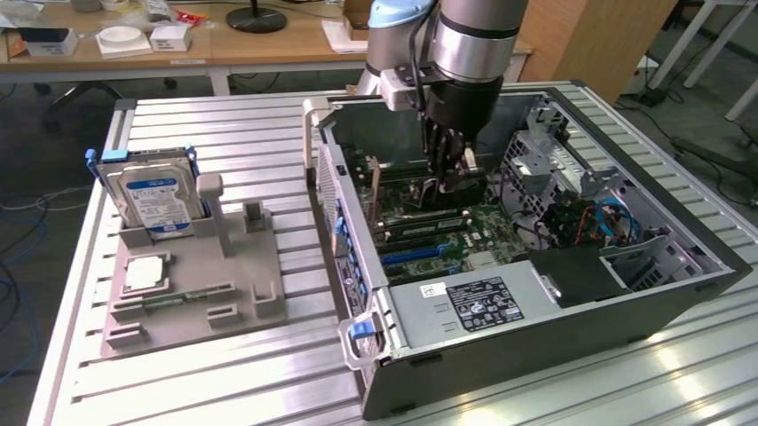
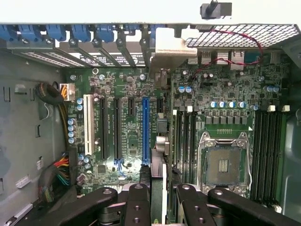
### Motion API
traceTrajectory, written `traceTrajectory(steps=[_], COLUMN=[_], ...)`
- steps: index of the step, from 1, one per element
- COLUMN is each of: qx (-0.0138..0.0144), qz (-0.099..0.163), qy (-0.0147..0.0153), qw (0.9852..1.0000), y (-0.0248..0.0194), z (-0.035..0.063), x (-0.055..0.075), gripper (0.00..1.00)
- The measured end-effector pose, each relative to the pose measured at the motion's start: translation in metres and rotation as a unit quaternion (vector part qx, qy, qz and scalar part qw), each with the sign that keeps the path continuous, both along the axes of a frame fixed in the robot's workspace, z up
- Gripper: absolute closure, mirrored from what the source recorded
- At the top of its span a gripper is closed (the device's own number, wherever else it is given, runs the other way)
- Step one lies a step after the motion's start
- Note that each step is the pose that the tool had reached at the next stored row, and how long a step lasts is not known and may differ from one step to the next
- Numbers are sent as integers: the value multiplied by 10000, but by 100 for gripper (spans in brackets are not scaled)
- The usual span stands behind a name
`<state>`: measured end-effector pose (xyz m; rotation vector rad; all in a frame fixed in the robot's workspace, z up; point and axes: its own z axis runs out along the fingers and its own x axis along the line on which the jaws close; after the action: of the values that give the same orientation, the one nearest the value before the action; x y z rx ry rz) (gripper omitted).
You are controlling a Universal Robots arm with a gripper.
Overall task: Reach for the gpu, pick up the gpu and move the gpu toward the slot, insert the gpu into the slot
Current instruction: 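Insert the gpu into the slot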
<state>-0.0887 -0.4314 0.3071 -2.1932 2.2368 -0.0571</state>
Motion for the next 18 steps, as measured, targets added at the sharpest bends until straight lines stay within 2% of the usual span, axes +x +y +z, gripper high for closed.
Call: traceTrajectory(steps=[5,13,18], qx=[0,0,0], qz=[0,0,0], qy=[0,0,0], qw=[10000,10000,10000], y=[-1,-56,-59], z=[0,-2,-2], x=[0,0,0], gripper=[74,74,74])
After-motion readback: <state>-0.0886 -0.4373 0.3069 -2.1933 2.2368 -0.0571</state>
